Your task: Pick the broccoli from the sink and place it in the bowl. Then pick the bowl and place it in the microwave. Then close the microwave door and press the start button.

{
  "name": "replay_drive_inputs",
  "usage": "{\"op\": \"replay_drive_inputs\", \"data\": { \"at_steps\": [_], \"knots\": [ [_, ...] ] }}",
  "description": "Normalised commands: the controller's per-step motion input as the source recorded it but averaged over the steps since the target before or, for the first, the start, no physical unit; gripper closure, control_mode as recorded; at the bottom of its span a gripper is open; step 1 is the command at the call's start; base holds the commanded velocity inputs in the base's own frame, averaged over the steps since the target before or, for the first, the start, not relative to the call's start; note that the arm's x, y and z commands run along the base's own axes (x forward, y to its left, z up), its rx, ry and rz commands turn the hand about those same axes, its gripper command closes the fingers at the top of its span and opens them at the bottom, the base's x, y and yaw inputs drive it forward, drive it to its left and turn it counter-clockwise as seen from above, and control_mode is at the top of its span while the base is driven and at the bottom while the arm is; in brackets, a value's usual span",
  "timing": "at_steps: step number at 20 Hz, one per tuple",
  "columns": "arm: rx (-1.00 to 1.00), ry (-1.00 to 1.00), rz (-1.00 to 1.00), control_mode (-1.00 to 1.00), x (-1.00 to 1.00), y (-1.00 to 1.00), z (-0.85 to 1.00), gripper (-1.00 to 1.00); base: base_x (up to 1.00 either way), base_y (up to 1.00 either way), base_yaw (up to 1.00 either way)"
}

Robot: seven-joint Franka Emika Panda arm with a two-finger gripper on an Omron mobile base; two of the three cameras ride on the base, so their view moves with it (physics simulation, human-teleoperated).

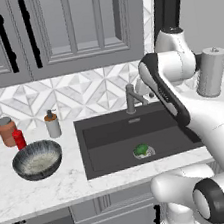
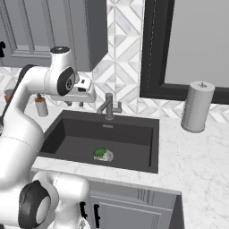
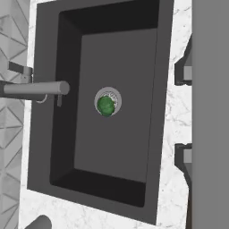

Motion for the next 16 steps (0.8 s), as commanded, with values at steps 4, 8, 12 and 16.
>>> {"op": "replay_drive_inputs", "data": {
  "at_steps": [4, 8, 12, 16],
  "knots": [
    [0.00, 0.00, 0.00, -1.00, -0.32, 0.00, -0.01, -1.00, 0.00, 0.00, 0.00],
    [0.03, 0.00, 0.00, -1.00, -0.86, -0.18, -0.10, -1.00, 0.00, 0.00, 0.00],
    [0.14, 0.00, -0.10, -1.00, -0.56, -0.46, -0.25, -1.00, 0.00, 0.00, 0.00],
    [0.20, 0.00, -0.10, -1.00, -0.12, -0.34, -0.28, -1.00, 0.00, 0.00, 0.00]
  ]
}}
